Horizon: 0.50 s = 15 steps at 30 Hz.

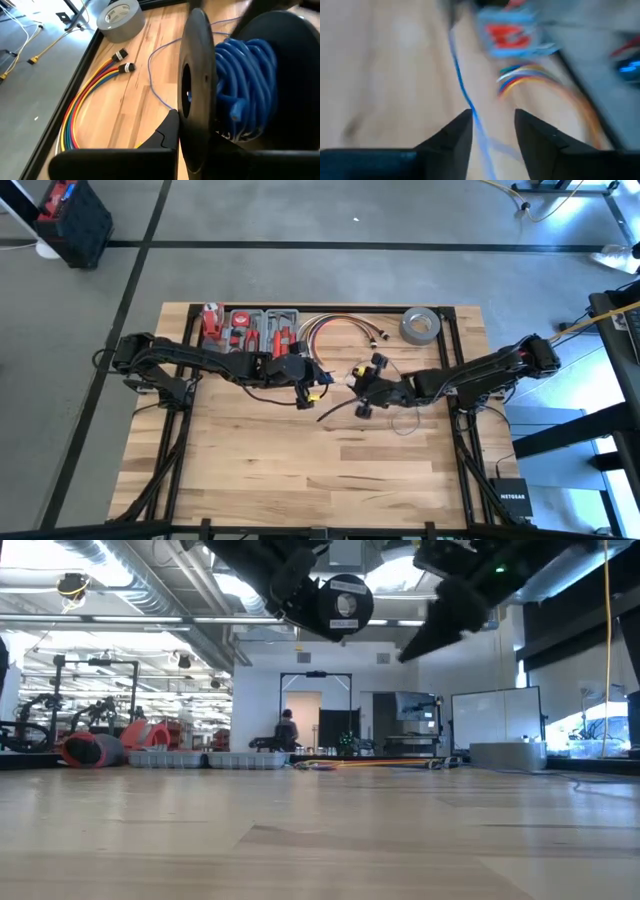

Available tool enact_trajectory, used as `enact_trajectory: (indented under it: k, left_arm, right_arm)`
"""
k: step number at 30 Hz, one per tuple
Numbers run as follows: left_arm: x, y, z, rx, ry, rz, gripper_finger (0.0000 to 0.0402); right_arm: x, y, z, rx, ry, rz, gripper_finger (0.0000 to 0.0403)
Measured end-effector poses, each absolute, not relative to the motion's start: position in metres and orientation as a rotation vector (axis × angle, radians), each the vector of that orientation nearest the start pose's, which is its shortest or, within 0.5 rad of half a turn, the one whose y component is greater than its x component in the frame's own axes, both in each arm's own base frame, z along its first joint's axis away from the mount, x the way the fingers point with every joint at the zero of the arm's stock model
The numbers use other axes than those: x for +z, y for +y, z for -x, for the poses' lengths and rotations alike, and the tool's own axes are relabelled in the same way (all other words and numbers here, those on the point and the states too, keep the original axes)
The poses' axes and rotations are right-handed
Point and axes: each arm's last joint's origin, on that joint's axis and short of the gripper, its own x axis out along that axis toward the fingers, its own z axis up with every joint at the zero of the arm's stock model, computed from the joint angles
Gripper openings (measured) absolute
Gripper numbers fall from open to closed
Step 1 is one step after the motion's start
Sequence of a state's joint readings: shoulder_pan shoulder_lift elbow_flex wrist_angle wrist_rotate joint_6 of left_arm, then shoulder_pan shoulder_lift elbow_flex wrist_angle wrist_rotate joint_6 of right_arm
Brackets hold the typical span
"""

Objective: Coil cords
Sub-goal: Coil the blue wire onto the black spool

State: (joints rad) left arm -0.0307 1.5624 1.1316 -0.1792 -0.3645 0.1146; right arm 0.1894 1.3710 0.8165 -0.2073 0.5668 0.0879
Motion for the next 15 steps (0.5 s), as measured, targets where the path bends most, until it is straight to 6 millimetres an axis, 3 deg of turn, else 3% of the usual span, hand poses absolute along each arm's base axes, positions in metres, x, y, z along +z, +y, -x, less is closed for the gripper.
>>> enact_trajectory:
  k: [6,15]
  left_arm:
    - [0.265,0.0,-0.343,0.29,0.62,-0.229,0.0]
    - [0.266,0.0,-0.344,0.29,0.607,-0.232,0.0]
  right_arm:
    - [0.206,0.037,-0.259,-0.293,0.832,0.194,0.0169]
    - [0.158,0.024,-0.246,-0.159,0.688,0.138,0.0169]
